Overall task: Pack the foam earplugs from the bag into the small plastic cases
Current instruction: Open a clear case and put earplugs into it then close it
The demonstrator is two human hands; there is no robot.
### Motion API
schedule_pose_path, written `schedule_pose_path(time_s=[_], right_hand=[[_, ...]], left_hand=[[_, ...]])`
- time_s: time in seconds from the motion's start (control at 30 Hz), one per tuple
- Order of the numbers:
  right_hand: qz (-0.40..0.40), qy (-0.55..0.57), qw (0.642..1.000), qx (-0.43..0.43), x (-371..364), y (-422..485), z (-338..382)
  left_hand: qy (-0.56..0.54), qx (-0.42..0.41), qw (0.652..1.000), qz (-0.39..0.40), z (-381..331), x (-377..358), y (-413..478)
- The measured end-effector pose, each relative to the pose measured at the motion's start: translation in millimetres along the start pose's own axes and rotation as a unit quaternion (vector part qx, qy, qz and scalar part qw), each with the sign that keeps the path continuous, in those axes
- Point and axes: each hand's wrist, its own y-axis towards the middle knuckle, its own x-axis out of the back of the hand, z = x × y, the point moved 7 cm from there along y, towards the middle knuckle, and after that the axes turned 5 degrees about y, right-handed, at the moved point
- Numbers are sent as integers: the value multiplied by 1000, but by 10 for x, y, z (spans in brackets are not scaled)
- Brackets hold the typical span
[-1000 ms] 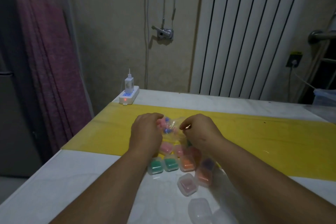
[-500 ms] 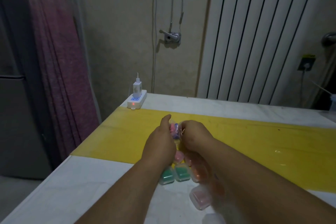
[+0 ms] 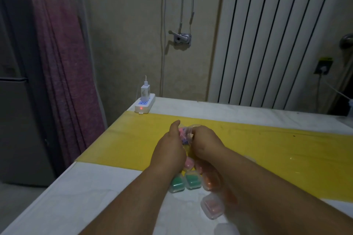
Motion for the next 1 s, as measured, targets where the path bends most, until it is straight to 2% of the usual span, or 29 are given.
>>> schedule_pose_path(time_s=[0.13,0.47,0.67,0.9,1.0], right_hand=[[14,-14,1000,20,-53,49,22],[3,-17,1000,-23,-8,105,-43],[7,-59,998,2,-22,57,-26],[-64,7,998,-5,124,-33,-95],[-136,68,988,-13,286,-107,-173]], left_hand=[[-4,2,1000,10,-7,6,-8],[-3,-4,1000,-6,25,-15,32],[4,-7,1000,-1,12,-20,30],[23,-6,1000,-3,11,-22,34],[24,-9,1000,-8,6,-24,26]])
